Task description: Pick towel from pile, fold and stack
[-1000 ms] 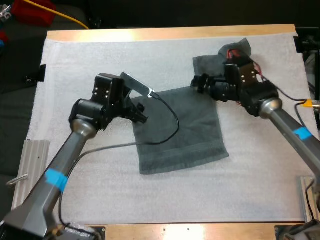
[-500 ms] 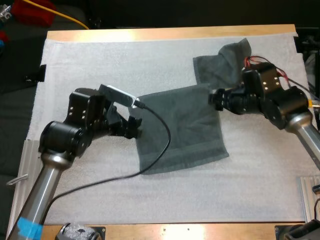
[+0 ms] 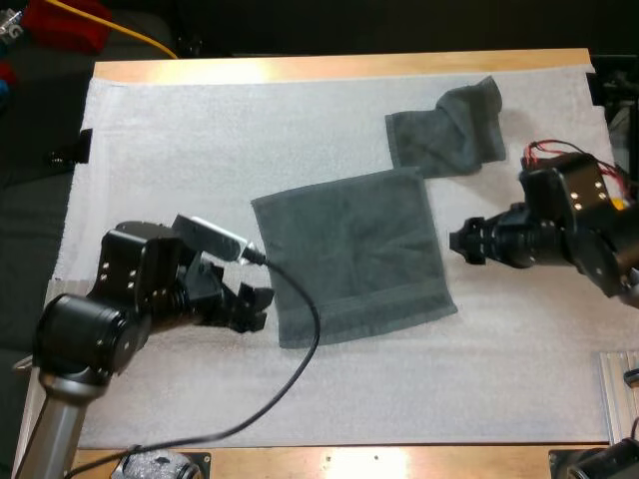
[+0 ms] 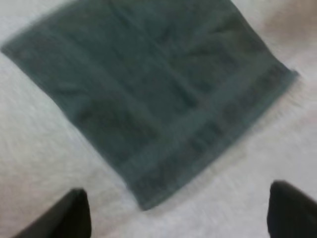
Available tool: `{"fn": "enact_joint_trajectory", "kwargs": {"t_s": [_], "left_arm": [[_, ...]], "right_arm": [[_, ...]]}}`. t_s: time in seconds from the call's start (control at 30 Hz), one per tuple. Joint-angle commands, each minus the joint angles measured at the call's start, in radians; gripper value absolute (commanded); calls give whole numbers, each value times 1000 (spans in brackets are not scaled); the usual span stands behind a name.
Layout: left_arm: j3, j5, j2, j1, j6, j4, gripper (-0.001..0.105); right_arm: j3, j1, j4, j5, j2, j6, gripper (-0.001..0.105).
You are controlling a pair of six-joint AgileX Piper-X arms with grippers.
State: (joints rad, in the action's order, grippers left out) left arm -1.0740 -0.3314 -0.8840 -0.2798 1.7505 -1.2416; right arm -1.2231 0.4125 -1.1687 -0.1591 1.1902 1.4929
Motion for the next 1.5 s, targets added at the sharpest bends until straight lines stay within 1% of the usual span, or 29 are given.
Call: {"fn": "enact_joint_trajectory", "kwargs": {"t_s": [0.0,0.2,0.33,0.43,0.53,0.6,0.77,0.83,0.93,1.0,1.13,1.2,1.23,1.3,1.33,1.4,1.47], "left_arm": [[-5,-41,21,-2,3,-24,71],[-5,-126,83,-2,3,-83,71],[-5,-148,111,-2,3,-129,71],[-5,-153,125,-2,3,-143,71],[-5,-183,126,-2,3,-142,71],[-5,-207,126,-2,3,-142,71],[-5,-208,126,-2,3,-142,71],[-5,-208,126,-2,3,-142,71],[-5,-208,126,-2,3,-144,71],[-5,-208,126,-2,3,-144,71],[-5,-212,126,-2,3,-144,71],[-5,-212,126,-2,3,-144,71],[-5,-212,126,-2,3,-144,71],[-5,-212,126,-2,3,-144,71],[-5,-212,126,-2,3,-144,71],[-5,-212,126,-2,3,-144,71],[-5,-212,126,-2,3,-144,71]], "right_arm": [[-5,-3,-28,9,-25,15,64],[-5,-3,-97,18,-87,15,64],[4,-3,-121,24,-111,13,64],[43,-3,-121,22,-122,5,64],[112,-3,-91,22,-122,0,64],[169,-3,-47,17,-122,-21,64],[270,-4,54,9,-122,-63,64],[299,-15,93,-20,-122,-82,64],[339,-60,159,-95,-114,-125,64],[370,-111,204,-173,-101,-135,64],[417,-170,259,-255,-83,-150,64],[450,-194,309,-309,-71,-170,64],[458,-199,323,-318,-67,-181,64],[505,-207,397,-349,-58,-229,64],[519,-207,419,-356,-56,-242,64],[564,-206,481,-369,-44,-300,64],[601,-206,527,-382,-32,-330,64]]}}
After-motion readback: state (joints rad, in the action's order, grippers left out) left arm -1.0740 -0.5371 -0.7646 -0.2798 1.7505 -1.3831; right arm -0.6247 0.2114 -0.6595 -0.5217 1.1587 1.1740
